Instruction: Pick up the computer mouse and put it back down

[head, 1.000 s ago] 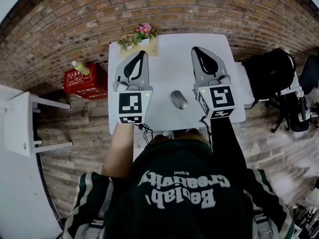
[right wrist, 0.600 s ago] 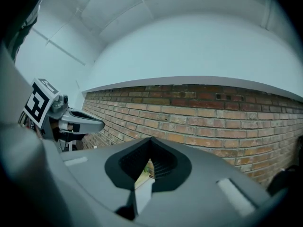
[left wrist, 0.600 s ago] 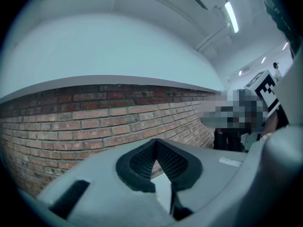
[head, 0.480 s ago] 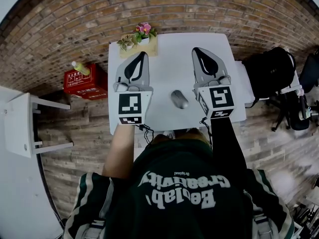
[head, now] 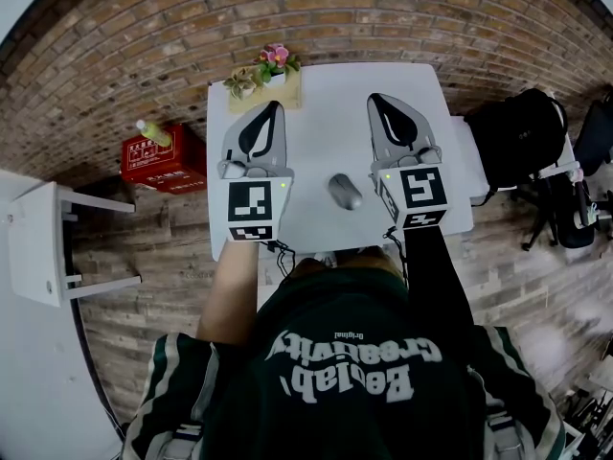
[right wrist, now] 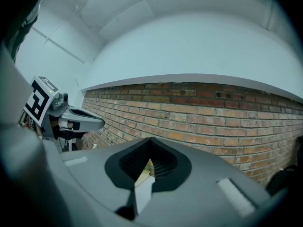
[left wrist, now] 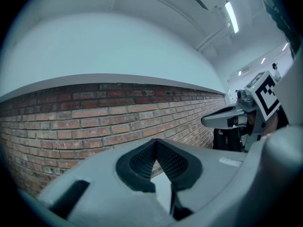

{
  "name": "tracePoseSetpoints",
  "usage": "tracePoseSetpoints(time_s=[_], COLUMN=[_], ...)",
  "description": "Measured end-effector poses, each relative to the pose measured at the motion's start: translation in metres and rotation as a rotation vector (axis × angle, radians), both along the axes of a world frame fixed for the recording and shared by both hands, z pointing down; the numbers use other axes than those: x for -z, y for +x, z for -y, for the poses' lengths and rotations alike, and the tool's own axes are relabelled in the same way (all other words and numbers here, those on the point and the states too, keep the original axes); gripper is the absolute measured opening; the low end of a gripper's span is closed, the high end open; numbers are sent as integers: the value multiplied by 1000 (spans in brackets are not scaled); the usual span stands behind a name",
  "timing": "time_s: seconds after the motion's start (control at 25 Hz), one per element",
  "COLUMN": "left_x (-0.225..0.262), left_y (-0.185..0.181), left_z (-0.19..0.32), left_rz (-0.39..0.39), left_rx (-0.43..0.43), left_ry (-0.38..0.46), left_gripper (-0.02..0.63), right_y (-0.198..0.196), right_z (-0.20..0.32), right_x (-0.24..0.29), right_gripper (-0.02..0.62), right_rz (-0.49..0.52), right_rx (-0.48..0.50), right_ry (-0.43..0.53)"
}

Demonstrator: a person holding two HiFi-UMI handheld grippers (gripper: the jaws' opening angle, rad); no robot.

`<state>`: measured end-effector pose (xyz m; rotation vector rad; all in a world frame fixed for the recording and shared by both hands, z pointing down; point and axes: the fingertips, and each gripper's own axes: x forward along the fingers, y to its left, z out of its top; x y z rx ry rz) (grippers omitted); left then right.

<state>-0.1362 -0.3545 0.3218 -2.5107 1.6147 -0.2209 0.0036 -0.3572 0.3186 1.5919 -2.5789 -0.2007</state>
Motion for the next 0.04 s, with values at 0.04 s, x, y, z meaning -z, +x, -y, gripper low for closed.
tracePoseSetpoints(time_s=[0.04], left_x=[-1], left_y=[0], left_z=[0], left_rz=[0], left_rx=[-1], left_ry=[0], left_gripper=[6], right_y=[0], right_z=[0], right_x=[0], right_gripper=[14], right_rz=[0], right_rx=[0], right_ry=[0])
